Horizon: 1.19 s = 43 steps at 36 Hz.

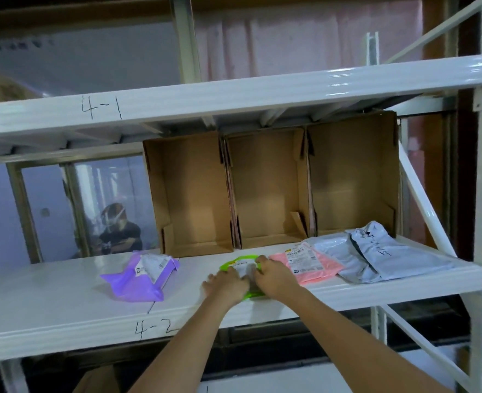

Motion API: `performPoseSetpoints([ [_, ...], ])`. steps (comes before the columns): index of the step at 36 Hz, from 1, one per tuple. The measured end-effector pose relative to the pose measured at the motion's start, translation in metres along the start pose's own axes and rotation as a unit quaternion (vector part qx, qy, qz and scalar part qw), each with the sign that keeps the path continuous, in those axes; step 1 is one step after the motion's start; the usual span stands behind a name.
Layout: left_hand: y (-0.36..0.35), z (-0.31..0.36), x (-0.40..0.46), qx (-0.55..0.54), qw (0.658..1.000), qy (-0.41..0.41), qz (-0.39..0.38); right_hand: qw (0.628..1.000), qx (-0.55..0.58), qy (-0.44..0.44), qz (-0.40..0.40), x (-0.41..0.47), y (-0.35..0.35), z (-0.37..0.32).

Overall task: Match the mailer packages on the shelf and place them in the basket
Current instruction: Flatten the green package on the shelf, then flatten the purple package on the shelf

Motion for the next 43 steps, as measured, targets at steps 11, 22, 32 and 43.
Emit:
performPoseSetpoints([
  [11,0.008,0.049,-0.020,-0.131,0.989,-0.058,0.027,0.987,0.121,-0.001,0.107,-0.009,0.046,0.010],
  [22,-0.005,0.085,-0.025,0.023,0.995,-0.089,0.033,0.998,-0.002,-0.023,0.056,-0.006,0.050,0.044],
  [32,0.004,0.079,-0.042,0.007,0.996,-0.078,0.050,0.999,-0.034,-0.009,0.011,-0.013,0.055,0.048],
  [43,0.062,-0.019,-0.052,-0.048,0.992,0.011,0.117,0.998,0.015,0.028,0.054,0.002,0.046,0.001],
])
Point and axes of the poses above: each hand's wrist, its own x-axis towards the middle knuckle, its own y-axis out of the back of the hand, z = x × y, the point moved 6 cm from there along x, towards the middle knuckle, and after that the axes turned 10 degrees about x, right-handed, at the moved point
